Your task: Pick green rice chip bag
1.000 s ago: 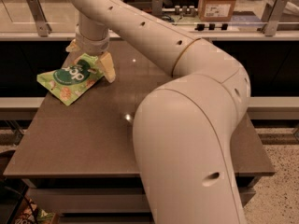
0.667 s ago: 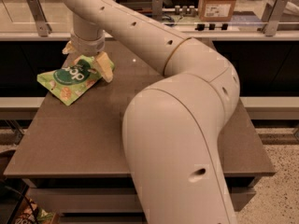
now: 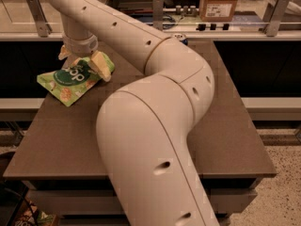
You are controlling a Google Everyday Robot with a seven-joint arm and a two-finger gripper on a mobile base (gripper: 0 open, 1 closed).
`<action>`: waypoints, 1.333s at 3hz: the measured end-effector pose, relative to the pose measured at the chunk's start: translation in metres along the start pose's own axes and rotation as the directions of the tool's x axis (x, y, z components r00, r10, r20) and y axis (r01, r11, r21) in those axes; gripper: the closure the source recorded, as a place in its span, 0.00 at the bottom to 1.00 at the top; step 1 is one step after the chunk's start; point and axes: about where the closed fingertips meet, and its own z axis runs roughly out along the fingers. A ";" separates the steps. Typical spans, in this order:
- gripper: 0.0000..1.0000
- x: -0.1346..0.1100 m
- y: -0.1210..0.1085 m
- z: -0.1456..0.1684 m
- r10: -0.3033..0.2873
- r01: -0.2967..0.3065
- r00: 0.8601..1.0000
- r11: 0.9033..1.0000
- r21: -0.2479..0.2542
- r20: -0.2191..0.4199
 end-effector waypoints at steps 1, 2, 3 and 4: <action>0.17 0.000 -0.001 0.002 0.000 0.000 1.000 1.000 0.000 0.001; 0.42 0.000 -0.001 0.006 -0.001 0.001 1.000 1.000 0.000 0.002; 0.65 0.000 -0.002 0.004 -0.001 0.001 1.000 1.000 0.000 0.003; 0.87 0.000 -0.003 0.002 -0.001 0.001 1.000 1.000 0.000 0.003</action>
Offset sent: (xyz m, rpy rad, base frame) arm 0.0005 0.0008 -0.0016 0.0002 0.0009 0.0002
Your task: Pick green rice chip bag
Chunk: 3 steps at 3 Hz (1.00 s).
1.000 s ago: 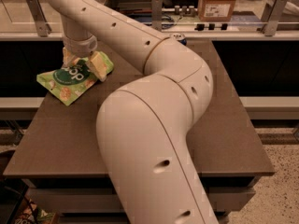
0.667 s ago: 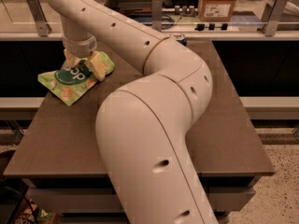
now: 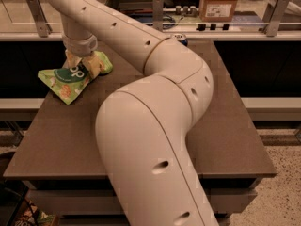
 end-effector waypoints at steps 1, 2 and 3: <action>1.00 0.000 -0.001 0.000 0.000 0.000 1.000 1.000 0.000 0.001; 1.00 0.000 -0.001 0.001 -0.001 0.001 1.000 1.000 0.000 0.002; 1.00 0.000 -0.001 0.000 -0.001 0.001 1.000 1.000 0.000 0.002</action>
Offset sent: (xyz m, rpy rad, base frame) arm 0.0005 0.0007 -0.0013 0.0002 0.0005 0.0004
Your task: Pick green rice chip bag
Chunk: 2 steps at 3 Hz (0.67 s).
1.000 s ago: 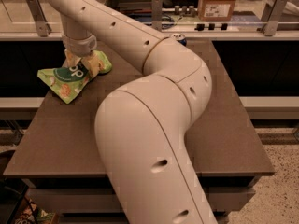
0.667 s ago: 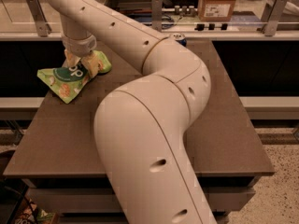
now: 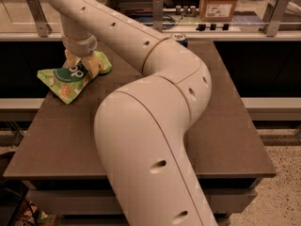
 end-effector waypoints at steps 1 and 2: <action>1.00 0.016 0.003 -0.025 0.006 -0.004 0.999 0.999 0.050 -0.045; 1.00 0.028 0.010 -0.046 0.001 0.007 0.997 0.995 0.102 -0.078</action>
Offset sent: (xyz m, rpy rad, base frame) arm 0.0143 -0.0508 0.0760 0.1039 -0.1871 -0.0038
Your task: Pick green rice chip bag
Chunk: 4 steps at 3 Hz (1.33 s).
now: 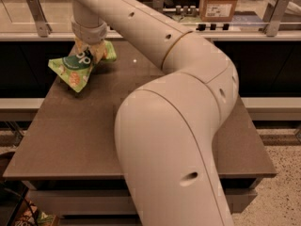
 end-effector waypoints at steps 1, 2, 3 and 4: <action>1.00 0.012 0.005 -0.018 -0.010 0.011 1.000 0.997 0.070 -0.015; 1.00 0.024 0.008 -0.034 -0.034 0.038 0.999 0.987 0.158 -0.033; 1.00 0.038 0.008 -0.052 -0.056 0.069 0.997 0.971 0.231 -0.062; 1.00 0.045 0.006 -0.075 -0.073 0.098 0.992 0.958 0.271 -0.101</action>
Offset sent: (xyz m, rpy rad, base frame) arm 0.0129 -0.0449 0.0603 0.2120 -0.1991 0.0943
